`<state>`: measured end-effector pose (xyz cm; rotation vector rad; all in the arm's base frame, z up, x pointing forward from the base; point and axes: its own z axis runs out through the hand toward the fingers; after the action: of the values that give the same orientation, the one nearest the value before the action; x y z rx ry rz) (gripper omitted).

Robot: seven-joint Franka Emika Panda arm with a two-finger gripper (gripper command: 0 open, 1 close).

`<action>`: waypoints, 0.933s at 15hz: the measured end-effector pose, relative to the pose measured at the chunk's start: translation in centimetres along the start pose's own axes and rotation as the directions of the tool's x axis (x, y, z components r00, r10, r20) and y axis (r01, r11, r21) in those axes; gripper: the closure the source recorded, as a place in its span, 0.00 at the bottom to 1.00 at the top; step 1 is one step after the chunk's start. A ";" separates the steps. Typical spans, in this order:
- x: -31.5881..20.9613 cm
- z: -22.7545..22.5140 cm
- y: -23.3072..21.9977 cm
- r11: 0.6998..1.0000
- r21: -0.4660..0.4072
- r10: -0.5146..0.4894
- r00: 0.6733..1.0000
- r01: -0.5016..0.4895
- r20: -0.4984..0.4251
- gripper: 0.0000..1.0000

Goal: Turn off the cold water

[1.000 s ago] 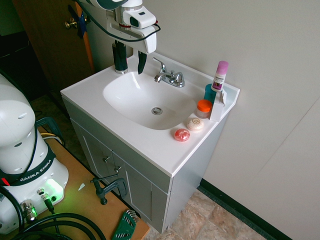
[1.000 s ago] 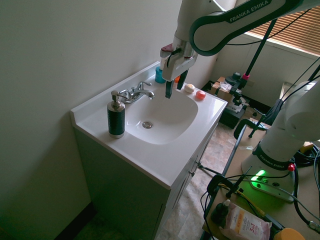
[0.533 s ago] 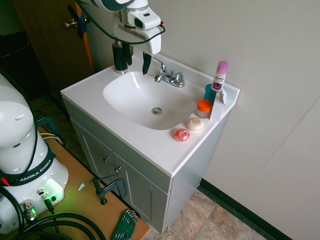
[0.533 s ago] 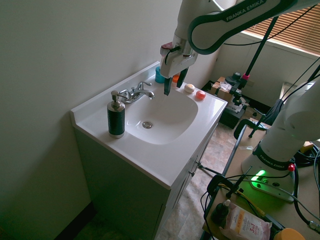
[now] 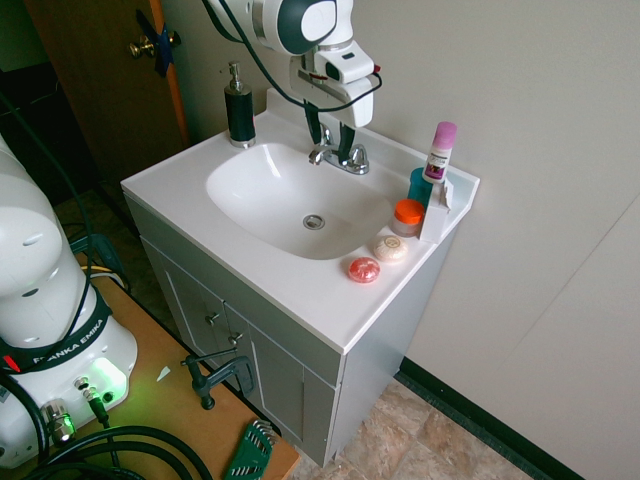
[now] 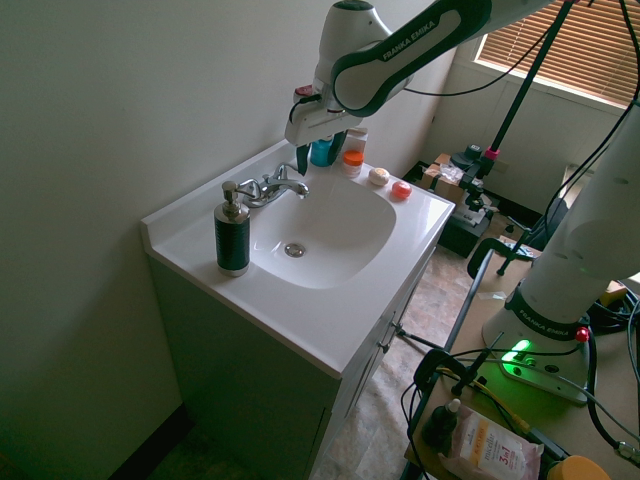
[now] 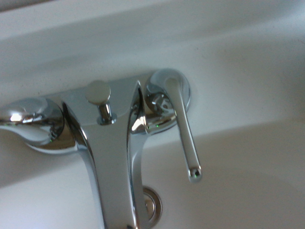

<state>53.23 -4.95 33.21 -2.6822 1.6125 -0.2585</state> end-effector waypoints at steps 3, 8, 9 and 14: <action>1.2 1.6 -1.3 1.000 -0.011 0.025 0.999 -0.025 -0.020 0.00; 3.6 4.3 -2.3 0.999 -0.028 0.040 0.998 -0.041 -0.038 0.00; 3.9 4.7 -2.4 0.999 -0.033 0.042 0.998 -0.043 -0.042 0.00; 6.1 5.1 -0.9 0.995 -0.057 0.072 0.995 -0.077 -0.075 0.00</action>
<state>57.54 -10.35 29.11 -2.6786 1.7639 -0.3153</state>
